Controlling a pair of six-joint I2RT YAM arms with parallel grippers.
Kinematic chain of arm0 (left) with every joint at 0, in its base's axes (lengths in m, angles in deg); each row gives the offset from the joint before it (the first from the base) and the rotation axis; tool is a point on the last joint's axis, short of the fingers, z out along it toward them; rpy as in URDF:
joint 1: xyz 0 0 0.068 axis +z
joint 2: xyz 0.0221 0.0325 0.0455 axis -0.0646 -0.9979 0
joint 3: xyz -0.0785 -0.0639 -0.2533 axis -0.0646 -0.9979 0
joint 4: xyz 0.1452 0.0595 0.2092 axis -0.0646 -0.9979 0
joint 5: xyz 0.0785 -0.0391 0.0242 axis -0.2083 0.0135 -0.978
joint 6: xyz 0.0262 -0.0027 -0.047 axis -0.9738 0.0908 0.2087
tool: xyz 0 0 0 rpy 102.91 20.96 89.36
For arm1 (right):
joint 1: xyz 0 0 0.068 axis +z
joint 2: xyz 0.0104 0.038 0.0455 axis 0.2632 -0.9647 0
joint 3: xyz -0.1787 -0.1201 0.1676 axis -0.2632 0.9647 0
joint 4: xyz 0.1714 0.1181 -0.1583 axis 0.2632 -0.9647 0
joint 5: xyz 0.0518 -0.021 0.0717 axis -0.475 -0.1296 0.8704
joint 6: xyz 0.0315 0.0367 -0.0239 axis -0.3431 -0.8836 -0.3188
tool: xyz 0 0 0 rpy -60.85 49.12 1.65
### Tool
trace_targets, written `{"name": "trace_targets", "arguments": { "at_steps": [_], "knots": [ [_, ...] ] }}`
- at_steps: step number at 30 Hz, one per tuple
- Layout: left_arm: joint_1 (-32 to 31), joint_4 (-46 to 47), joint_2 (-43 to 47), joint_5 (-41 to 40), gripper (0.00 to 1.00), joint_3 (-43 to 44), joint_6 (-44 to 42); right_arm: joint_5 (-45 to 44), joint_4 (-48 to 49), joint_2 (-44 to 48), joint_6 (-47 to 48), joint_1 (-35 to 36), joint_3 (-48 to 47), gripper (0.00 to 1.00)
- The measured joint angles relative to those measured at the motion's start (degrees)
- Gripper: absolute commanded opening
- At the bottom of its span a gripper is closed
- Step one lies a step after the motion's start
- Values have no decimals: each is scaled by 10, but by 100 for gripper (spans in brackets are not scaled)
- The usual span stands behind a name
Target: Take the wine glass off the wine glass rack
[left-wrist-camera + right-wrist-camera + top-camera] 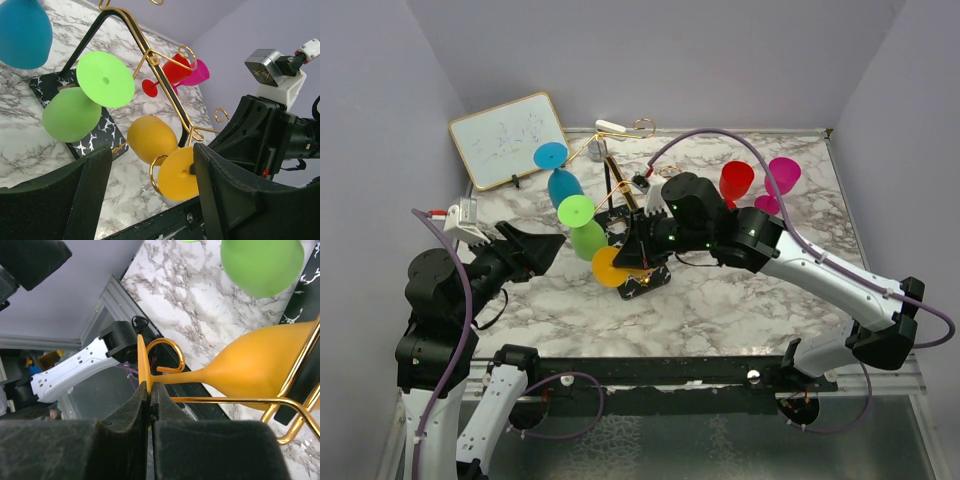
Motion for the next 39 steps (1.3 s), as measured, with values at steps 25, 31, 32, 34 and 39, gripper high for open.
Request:
{"name": "trace_targets", "arguments": {
  "at_steps": [25, 31, 32, 34, 39],
  "knots": [
    [0, -2, -1, 0, 68, 24, 0, -45, 47, -75, 12, -1, -158, 1],
    [0, -2, 0, -1, 68, 33, 4, -36, 47, -57, 3, 0, -164, 1],
    [0, -2, 0, -1, 68, 33, 4, -36, 47, -52, 4, 0, -164, 1],
    [0, -2, 0, -1, 68, 33, 7, -37, 47, -40, 5, 0, -170, 1],
    [0, 0, 0, -1, 68, 32, 18, -35, 48, -7, 56, -1, -213, 1]
  ]
}}
